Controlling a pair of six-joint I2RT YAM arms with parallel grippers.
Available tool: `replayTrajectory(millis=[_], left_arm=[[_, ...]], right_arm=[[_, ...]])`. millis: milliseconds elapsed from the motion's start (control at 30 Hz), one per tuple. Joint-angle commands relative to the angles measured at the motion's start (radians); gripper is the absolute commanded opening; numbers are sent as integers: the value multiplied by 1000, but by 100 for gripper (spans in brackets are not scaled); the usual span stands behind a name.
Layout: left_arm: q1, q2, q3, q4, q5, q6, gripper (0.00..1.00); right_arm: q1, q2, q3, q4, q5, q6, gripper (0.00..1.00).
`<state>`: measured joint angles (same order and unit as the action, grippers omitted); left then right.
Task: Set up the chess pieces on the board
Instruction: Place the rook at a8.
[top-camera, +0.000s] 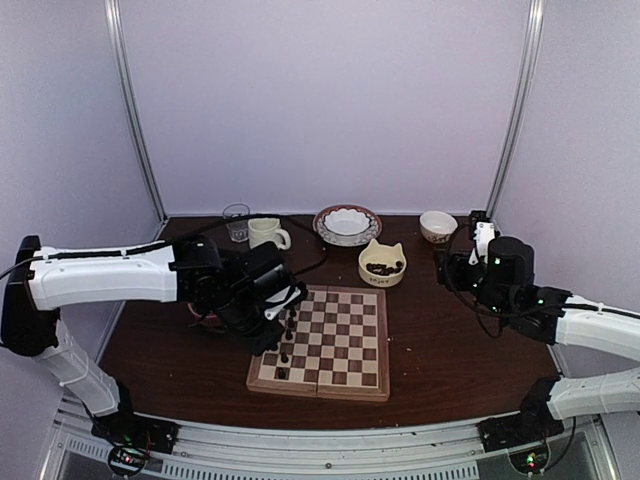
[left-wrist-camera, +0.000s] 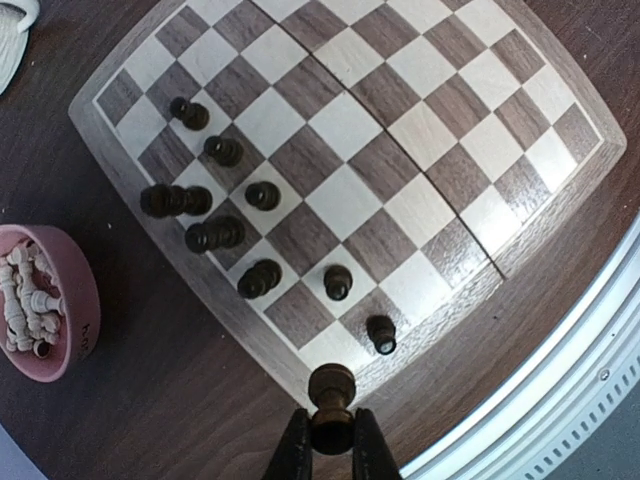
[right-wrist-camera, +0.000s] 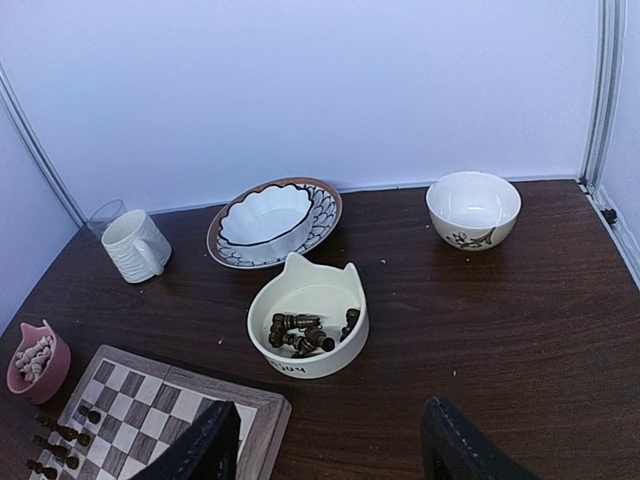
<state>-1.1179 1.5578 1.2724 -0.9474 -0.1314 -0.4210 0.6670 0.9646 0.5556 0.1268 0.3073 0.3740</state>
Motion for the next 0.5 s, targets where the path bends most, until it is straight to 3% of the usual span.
replayTrajectory(millis=[0,200,467], left_arm=[[8,-75,-68,6,-35,-54,6],[7,-121,-170,58,-55,-73,6],[8,-33,-200,126,-49,-88,6]], right_arm=[[-6,5,0,15,-10,11,65],[-6,7,-2,19,-9,11,65],[-6,2,1,14,-7,7,65]])
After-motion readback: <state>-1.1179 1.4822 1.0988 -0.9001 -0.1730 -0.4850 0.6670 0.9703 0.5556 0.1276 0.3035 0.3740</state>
